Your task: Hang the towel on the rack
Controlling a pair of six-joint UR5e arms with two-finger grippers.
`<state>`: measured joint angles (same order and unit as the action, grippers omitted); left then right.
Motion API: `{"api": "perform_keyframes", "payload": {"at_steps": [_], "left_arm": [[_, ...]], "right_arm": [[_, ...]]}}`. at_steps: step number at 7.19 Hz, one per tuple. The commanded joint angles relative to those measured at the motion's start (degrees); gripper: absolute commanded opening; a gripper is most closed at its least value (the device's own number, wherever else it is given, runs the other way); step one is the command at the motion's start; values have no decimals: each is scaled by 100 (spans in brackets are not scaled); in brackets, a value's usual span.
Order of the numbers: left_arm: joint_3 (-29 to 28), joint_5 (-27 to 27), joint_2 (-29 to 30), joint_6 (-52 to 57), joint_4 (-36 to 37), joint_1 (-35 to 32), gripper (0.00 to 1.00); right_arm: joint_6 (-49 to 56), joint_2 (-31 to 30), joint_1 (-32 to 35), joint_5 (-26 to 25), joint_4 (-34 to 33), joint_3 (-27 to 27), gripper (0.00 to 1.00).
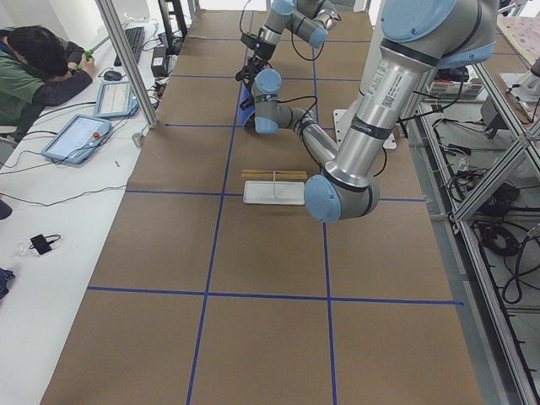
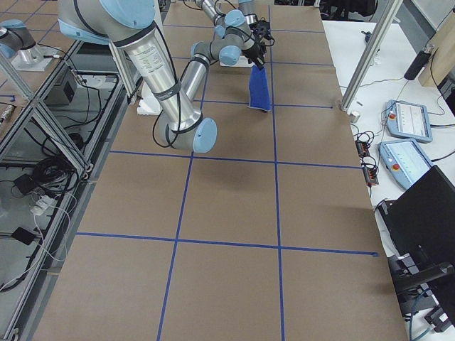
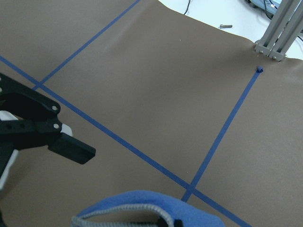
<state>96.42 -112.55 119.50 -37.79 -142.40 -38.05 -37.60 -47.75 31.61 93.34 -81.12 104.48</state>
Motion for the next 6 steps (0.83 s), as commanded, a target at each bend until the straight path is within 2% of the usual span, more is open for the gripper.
{"api": "perform_keyframes", "payload": {"at_steps": [1, 3, 6], "left_arm": [[9, 14, 3, 0, -15, 17, 93], [9, 14, -6, 0, -16, 17, 75], [9, 14, -23, 9, -33, 17, 33]], "right_arm": [[-20, 11, -23, 0, 0, 38, 0], [-20, 11, -24, 0, 0, 46, 0], [-20, 20, -24, 0, 0, 29, 0]]}}
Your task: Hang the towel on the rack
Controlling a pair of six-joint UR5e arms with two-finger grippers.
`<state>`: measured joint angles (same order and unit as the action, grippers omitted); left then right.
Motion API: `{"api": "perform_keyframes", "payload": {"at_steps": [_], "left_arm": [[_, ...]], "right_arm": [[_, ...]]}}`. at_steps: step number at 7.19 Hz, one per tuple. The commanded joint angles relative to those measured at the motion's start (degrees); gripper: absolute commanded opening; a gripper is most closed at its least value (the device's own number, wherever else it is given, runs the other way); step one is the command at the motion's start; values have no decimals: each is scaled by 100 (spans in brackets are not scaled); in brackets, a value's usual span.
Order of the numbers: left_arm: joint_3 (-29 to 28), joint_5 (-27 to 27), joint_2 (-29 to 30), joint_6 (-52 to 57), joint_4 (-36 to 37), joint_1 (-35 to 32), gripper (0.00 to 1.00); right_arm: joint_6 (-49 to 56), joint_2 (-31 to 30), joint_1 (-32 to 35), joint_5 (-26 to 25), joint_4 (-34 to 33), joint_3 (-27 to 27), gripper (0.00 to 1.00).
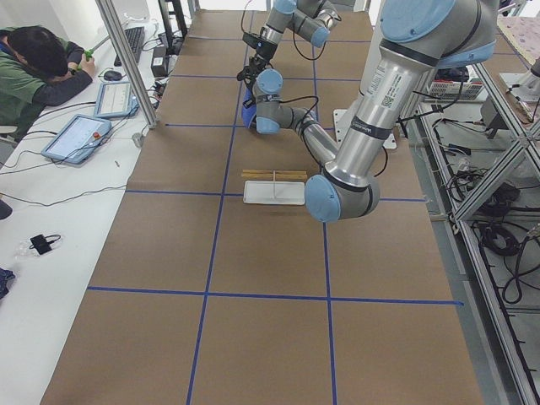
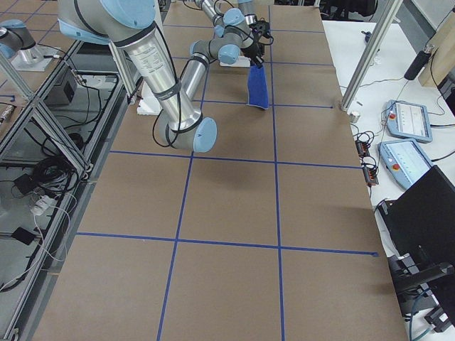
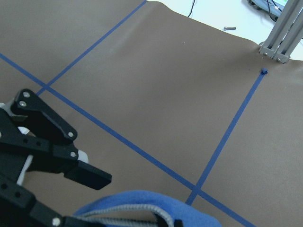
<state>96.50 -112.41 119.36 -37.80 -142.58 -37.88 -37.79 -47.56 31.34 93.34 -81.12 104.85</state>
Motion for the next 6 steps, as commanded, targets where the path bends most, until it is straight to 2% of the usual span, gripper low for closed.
{"api": "perform_keyframes", "payload": {"at_steps": [1, 2, 4, 5, 6], "left_arm": [[0, 0, -36, 9, -25, 0, 20], [0, 0, -45, 9, -25, 0, 1], [0, 0, -71, -8, -25, 0, 0], [9, 0, -62, -122, -25, 0, 0], [18, 0, -62, -149, -25, 0, 0]], "right_arm": [[0, -7, 4, 0, 0, -8, 0], [0, -7, 4, 0, 9, -17, 0], [0, -16, 4, 18, 17, -17, 0], [-44, -7, 4, 44, 17, -17, 22], [-636, -7, 4, 44, 70, 0, 92]]}}
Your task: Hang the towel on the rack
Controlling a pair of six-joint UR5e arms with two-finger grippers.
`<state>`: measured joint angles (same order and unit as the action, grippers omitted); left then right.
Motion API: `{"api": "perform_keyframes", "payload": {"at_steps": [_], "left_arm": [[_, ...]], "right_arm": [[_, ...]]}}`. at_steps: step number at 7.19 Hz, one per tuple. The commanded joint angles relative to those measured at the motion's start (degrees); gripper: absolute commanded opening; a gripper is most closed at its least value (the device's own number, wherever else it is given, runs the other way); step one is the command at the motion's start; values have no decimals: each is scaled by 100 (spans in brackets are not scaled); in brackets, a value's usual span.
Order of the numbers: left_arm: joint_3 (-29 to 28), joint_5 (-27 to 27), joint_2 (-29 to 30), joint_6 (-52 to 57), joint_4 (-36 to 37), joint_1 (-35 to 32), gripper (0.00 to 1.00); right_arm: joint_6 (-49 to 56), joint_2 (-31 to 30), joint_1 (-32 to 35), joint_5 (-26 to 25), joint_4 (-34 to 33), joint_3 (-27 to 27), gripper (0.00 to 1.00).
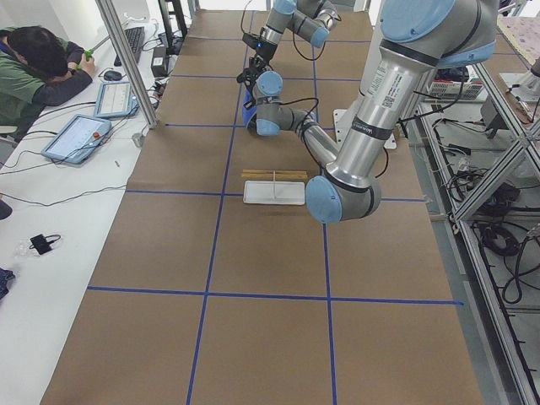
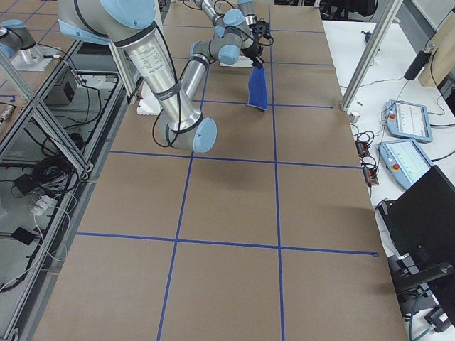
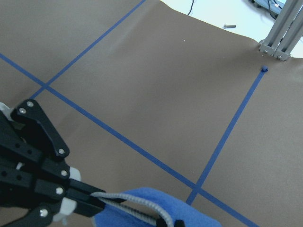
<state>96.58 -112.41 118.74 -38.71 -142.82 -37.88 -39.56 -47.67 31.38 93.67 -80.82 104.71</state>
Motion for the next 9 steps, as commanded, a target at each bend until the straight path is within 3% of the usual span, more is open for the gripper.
{"api": "perform_keyframes", "payload": {"at_steps": [1, 3, 6, 8, 9], "left_arm": [[19, 0, 0, -110, 0, 0, 0], [36, 0, -9, -198, 0, -9, 0], [377, 0, -506, -1151, 9, -70, 0], [633, 87, -825, -3098, 9, -88, 0], [869, 88, -1113, -3795, 9, -88, 0]], "right_arm": [[-752, -14, 35, 80, -29, 162, 100], [-790, -32, 769, 1497, -30, 216, 100], [-363, -486, 1684, 2346, -248, 138, 100], [419, -813, 2300, 2585, -976, 50, 100], [779, -936, 2555, 2734, -1014, -160, 100]]}}
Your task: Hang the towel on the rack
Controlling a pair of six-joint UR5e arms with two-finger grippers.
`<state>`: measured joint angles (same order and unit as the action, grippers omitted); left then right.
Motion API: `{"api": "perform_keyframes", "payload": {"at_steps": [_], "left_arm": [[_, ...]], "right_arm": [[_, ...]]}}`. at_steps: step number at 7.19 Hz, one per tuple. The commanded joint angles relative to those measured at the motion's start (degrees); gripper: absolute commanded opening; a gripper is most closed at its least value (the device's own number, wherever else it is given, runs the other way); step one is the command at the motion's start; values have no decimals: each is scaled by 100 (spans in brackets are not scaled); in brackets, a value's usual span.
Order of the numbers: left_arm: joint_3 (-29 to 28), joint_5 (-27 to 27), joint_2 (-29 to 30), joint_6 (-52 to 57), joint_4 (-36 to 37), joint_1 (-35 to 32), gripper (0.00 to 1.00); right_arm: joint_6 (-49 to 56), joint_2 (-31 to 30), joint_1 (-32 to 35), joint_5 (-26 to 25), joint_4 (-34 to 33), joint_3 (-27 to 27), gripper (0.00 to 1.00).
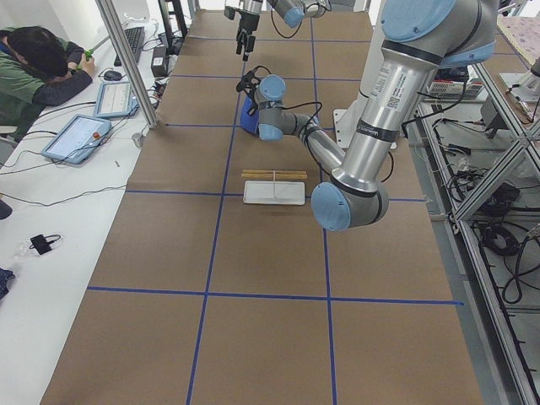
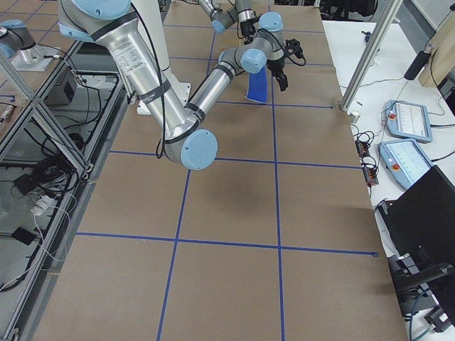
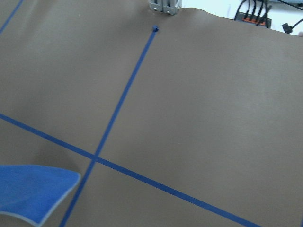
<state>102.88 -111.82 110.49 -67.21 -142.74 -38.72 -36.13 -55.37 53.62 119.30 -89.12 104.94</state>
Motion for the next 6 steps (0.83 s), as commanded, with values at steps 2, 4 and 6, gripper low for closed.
{"api": "perform_keyframes", "payload": {"at_steps": [2, 4, 6], "left_arm": [[697, -15, -895, -2447, 0, -169, 0], [734, -496, -1379, -2569, -9, -782, 0], [664, -1339, -1958, -2490, -435, -1451, 0]], "right_arm": [[642, -385, 736, 383, -202, -448, 100], [1243, -676, 1218, 392, -202, -885, 100], [2273, -1080, 1596, 374, -193, -1063, 100]]}}
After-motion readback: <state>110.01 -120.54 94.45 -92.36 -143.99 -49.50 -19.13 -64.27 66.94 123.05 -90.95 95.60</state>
